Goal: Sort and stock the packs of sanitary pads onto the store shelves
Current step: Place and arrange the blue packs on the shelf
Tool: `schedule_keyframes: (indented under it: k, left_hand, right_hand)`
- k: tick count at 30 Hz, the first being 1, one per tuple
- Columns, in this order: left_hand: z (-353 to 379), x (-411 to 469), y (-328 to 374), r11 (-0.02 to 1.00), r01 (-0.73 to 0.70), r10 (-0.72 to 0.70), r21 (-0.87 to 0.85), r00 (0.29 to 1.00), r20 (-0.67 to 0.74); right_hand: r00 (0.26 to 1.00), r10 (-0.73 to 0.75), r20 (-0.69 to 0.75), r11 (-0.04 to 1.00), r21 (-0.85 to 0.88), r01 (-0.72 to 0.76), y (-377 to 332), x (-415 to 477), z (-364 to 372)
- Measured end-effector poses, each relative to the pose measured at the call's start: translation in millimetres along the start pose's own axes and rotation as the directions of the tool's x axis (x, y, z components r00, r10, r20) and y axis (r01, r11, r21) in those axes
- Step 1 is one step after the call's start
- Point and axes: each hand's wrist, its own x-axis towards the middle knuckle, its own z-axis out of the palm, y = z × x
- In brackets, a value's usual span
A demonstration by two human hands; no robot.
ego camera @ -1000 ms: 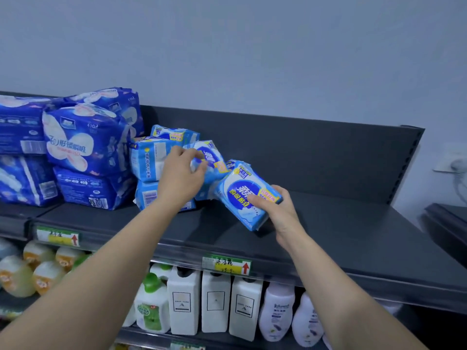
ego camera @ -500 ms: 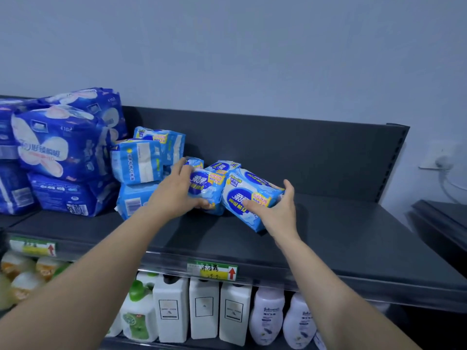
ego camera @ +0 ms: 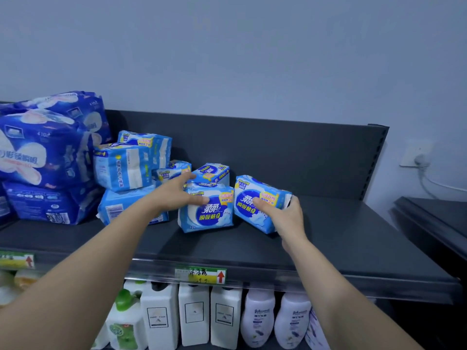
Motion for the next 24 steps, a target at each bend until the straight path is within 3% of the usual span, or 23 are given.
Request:
schedule_keyframes:
  k: [6,13,18,24]
  left_hand:
    - [12,-8,-6,0.994,0.007,-0.014,0.113,0.998,0.064]
    - [24,-26,-12,0.958,-0.079,0.050,-0.277,0.993,-0.111]
    - [36,-36,-11,0.685,-0.084,-0.026,-0.723,0.990,-0.140]
    - [60,-56,9,0.530,-0.073,-0.002,-0.845,0.996,-0.088]
  right_hand:
    - [0.992,0.029,0.125,0.989,-0.151,-0.009,5,-6,-8]
    - [0.996,-0.055,0.068,0.985,-0.157,0.065,4,-22,-16]
    - [0.994,-0.112,-0.006,0.991,-0.069,0.111,-9,-47,-27]
    - [0.974,-0.170,-0.151,0.984,-0.068,0.162,-23,-84,-54]
